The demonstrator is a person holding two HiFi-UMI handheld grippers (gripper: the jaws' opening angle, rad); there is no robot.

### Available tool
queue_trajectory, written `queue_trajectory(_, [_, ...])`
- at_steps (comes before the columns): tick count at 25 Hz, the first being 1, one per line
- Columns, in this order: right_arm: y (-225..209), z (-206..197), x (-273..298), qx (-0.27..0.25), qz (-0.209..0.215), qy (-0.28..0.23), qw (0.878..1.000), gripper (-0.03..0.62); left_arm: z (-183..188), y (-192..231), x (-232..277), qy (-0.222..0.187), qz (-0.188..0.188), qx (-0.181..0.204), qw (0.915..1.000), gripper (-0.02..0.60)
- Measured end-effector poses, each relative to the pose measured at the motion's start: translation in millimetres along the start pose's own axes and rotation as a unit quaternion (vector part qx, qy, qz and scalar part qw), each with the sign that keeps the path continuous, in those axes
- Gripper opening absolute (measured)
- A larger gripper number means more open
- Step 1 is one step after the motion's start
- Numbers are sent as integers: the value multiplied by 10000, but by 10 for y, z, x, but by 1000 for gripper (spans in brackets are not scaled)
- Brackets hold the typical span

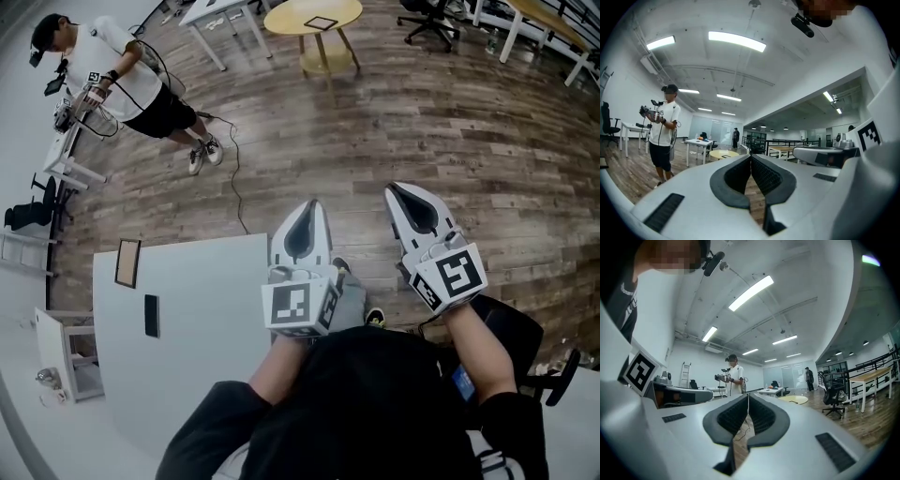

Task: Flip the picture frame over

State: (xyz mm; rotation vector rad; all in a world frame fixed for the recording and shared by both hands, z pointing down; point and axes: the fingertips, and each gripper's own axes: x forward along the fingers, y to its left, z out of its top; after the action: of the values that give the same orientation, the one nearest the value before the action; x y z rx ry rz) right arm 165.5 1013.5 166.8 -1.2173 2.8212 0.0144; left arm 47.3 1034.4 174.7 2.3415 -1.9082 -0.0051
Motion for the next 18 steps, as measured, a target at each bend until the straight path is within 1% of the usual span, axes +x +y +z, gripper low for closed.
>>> queue_trajectory(4, [-222, -143, 497, -98, -1, 177, 9998, 20, -54, 285, 490, 151, -44, -61, 9999, 23])
queue_trajectory(7, [-355, -97, 941, -398, 64, 218, 9989, 20, 14, 564, 872, 129, -23, -134, 9998, 23])
queue_trajectory(9, [-421, -75, 1219, -460, 96, 234, 9986, 20, 49, 740, 1104, 111, -33, -115, 9999, 23])
queue_trajectory(12, [-476, -91, 1576, -551, 127, 289, 9980, 20, 106, 975, 1349, 73, -48, -74, 9999, 23])
queue_trajectory(18, [-498, -202, 2171, -543, 267, 427, 9973, 20, 102, 1381, 1733, 91, -121, -293, 9995, 23])
